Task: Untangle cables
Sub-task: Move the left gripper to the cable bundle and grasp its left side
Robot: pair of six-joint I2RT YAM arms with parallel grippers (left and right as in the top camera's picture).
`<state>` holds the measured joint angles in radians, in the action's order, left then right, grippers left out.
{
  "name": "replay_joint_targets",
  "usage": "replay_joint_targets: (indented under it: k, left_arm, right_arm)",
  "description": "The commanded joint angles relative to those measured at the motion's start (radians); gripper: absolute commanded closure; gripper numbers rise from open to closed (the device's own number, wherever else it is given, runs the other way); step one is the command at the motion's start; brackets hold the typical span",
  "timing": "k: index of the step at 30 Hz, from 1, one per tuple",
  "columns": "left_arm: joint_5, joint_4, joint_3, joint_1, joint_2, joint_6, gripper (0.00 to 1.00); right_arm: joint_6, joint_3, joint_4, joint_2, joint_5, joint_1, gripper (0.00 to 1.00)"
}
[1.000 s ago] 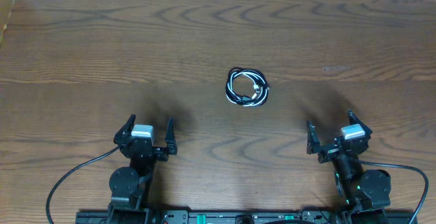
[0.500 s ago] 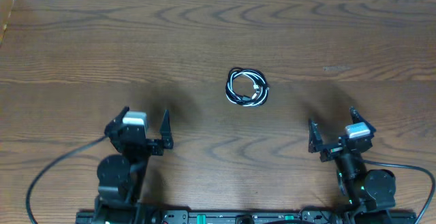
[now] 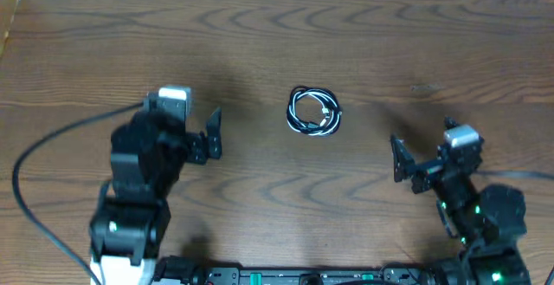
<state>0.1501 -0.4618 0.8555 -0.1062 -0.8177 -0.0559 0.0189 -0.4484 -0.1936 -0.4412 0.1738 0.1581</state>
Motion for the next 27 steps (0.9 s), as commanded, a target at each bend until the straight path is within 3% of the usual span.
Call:
replay_joint_targets:
  k: [1, 8, 16, 21, 27]
  left_arm:
    - [0.034, -0.071, 0.127, 0.003, -0.1, 0.003, 0.04]
    - [0.256, -0.268, 0.404, -0.004, -0.38, 0.0, 0.04]
    - [0.258, -0.448, 0.667, -0.079, -0.654, -0.008, 0.04]
    - [0.327, -0.401, 0.7, -0.134, -0.747, -0.006, 0.04]
    - [0.313, -0.378, 0.696, -0.171, -0.796, 0.008, 0.04]
  right_arm:
    - [0.014, -0.111, -0.034, -0.111, 0.061, -0.009, 0.01]
    - [0.013, -0.367, -0.172, -0.395, 0.112, -0.009, 0.01]
    - [0.013, -0.633, -0.377, -0.614, 0.255, -0.08, 0.01]
    - [0.01, -0.685, -0.402, -0.682, 0.314, -0.121, 0.01]
    - [0.032, -0.684, -0.451, -0.694, 0.356, -0.117, 0.01]
